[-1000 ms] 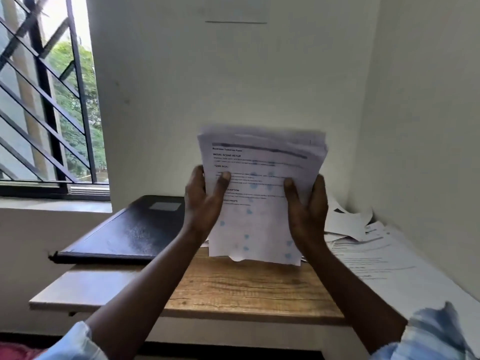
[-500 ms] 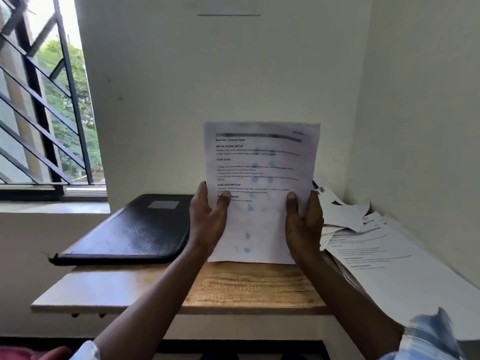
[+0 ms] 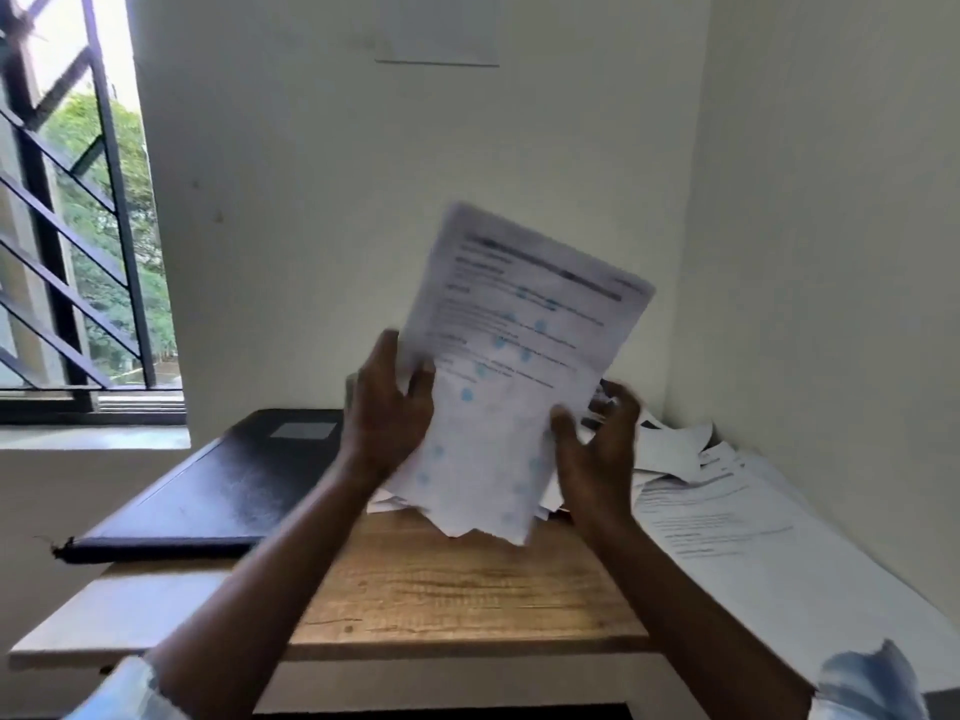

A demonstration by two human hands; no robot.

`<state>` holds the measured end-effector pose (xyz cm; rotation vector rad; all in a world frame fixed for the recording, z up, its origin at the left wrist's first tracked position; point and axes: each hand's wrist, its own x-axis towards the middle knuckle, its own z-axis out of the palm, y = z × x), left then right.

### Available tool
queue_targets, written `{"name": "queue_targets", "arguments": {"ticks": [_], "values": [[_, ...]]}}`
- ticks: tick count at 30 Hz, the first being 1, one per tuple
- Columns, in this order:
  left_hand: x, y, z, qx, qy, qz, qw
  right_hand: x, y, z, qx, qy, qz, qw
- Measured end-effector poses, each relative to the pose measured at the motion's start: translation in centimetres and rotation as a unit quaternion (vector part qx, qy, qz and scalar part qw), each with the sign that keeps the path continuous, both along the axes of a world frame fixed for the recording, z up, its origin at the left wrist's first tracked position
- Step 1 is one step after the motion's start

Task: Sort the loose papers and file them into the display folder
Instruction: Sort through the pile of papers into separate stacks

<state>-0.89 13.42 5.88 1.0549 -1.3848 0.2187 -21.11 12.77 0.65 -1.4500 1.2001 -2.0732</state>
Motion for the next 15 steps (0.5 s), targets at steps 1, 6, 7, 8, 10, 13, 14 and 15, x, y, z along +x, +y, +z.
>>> {"name": "queue_targets", "arguments": {"ticks": [1, 6, 7, 8, 10, 13, 14, 15], "values": [[0.7, 0.2, 1.6, -0.016, -0.075, 0.034, 0.997, -0.6, 0.1, 0.9, -0.012, 0.013, -0.048, 0.999], [1.7, 3.0, 7.8, -0.041, -0.375, 0.046, 0.925, -4.1, 1.0, 5.1, -0.073, 0.139, -0.133, 0.979], [1.5, 3.2, 8.1, -0.043, -0.408, 0.043, 0.911, -4.5, 0.7, 5.2, -0.059, 0.152, -0.086, 0.983], [1.2, 3.3, 8.0, -0.038, -0.432, 0.040, 0.900, -4.6, 0.4, 4.9, -0.033, 0.142, -0.017, 0.989], [0.9, 2.9, 7.3, -0.017, -0.464, 0.039, 0.885, -4.4, 0.0, 3.4, 0.013, 0.094, 0.085, 0.992], [1.3, 2.3, 4.5, -0.009, -0.457, 0.130, 0.880, -3.8, 0.3, 0.4, 0.016, 0.052, 0.099, 0.994], [1.3, 2.7, 3.1, -0.009, -0.401, 0.186, 0.897, -3.5, 0.3, -0.4, 0.014, 0.040, 0.091, 0.995], [1.1, 3.5, 1.6, -0.008, -0.306, 0.226, 0.925, -3.4, 0.2, -1.0, 0.015, 0.026, 0.079, 0.996]]}}
